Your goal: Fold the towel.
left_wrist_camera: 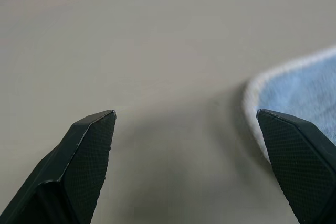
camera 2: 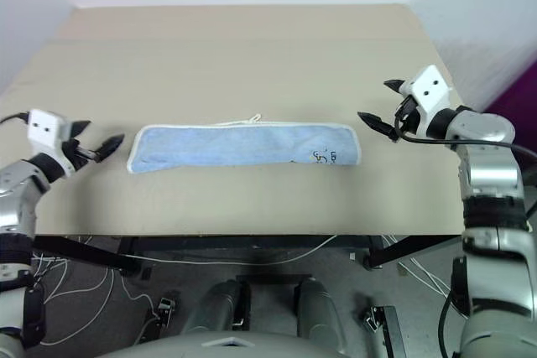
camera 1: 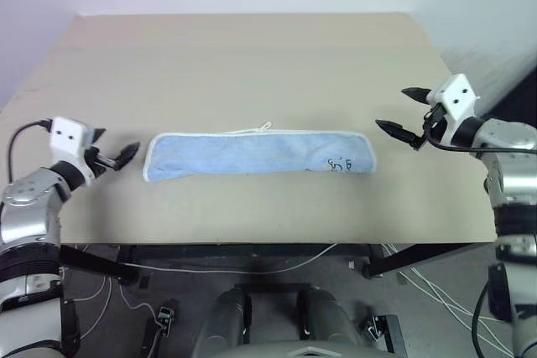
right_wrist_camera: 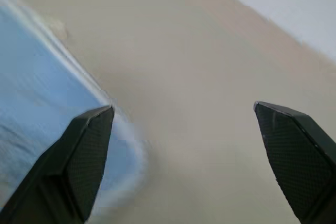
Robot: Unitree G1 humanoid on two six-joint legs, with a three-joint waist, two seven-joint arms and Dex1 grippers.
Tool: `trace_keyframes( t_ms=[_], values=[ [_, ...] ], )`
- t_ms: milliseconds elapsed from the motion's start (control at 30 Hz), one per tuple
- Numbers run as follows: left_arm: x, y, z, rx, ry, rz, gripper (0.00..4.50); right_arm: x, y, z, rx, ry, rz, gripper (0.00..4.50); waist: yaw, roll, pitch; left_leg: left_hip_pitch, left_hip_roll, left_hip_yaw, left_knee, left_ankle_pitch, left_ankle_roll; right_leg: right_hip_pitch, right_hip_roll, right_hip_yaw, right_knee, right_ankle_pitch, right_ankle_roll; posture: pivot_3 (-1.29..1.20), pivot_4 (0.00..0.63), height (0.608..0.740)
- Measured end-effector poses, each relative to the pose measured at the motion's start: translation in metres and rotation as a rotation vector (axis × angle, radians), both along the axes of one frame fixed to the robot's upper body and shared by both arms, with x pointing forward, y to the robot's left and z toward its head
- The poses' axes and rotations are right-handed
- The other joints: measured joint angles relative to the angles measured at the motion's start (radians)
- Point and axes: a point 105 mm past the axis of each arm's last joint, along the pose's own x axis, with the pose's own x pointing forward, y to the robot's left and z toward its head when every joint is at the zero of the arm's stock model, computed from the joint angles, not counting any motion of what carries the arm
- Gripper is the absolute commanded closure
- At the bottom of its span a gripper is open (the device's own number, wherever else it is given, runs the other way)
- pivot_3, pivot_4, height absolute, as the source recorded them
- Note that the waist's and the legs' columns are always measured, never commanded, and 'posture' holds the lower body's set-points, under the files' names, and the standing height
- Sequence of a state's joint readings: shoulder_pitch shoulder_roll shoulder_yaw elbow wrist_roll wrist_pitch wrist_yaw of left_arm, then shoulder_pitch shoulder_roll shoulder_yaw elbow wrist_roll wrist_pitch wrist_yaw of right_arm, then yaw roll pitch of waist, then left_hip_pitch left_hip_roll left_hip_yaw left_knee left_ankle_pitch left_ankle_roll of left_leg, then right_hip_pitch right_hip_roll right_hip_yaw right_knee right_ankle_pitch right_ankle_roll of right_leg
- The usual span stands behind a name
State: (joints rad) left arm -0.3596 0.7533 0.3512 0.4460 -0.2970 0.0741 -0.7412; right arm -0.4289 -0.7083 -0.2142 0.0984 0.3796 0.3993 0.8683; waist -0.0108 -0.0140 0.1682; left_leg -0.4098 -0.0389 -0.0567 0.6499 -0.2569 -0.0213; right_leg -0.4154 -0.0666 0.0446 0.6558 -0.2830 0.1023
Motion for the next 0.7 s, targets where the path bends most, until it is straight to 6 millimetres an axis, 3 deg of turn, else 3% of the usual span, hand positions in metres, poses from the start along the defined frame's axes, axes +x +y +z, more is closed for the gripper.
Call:
trace_keyframes(
  t_ms=[67,167,333,567,700],
  values=[
    [-0.004,-0.01,0.008,0.001,-0.026,-0.052,0.0,-0.015,0.017,-0.018,0.168,0.153,0.0,0.03,-0.001,0.0,0.0,0.0,0.0,0.0,0.0,0.0,0.0,0.001,-0.001,0.0,0.0,0.0,0.0,0.0,0.15,0.74],
    [-0.011,-0.032,0.014,-0.018,-0.033,-0.168,0.0,-0.031,0.029,-0.027,0.386,0.323,-0.031,0.03,0.0,0.0,0.0,0.0,-0.001,0.0,0.0,0.0,0.0,0.001,-0.001,0.0,0.0,0.0,0.0,0.0,0.15,0.74],
    [-0.023,-0.074,0.009,-0.028,0.019,-0.377,0.0,-0.047,0.036,-0.048,0.678,0.543,-0.115,0.03,-0.001,0.001,0.0,0.001,-0.001,0.0,-0.001,0.0,0.0,0.001,-0.001,0.0,-0.001,0.0,0.0,0.0,0.15,0.74],
    [-0.034,-0.129,0.0,-0.071,0.066,-0.577,0.0,-0.056,0.047,-0.067,0.887,0.692,-0.252,0.03,-0.003,0.001,0.0,0.001,-0.001,0.0,-0.001,0.0,0.0,0.001,-0.001,0.0,0.0,0.0,0.0,0.0,0.15,0.74],
    [-0.039,-0.147,-0.002,-0.082,0.078,-0.632,0.0,-0.051,0.042,-0.072,0.976,0.72,-0.357,0.03,-0.006,0.001,-0.001,0.001,0.0,0.001,-0.001,0.0,0.0,0.001,0.0,0.0,0.0,0.0,0.0,0.0,0.15,0.74]
  ],
)
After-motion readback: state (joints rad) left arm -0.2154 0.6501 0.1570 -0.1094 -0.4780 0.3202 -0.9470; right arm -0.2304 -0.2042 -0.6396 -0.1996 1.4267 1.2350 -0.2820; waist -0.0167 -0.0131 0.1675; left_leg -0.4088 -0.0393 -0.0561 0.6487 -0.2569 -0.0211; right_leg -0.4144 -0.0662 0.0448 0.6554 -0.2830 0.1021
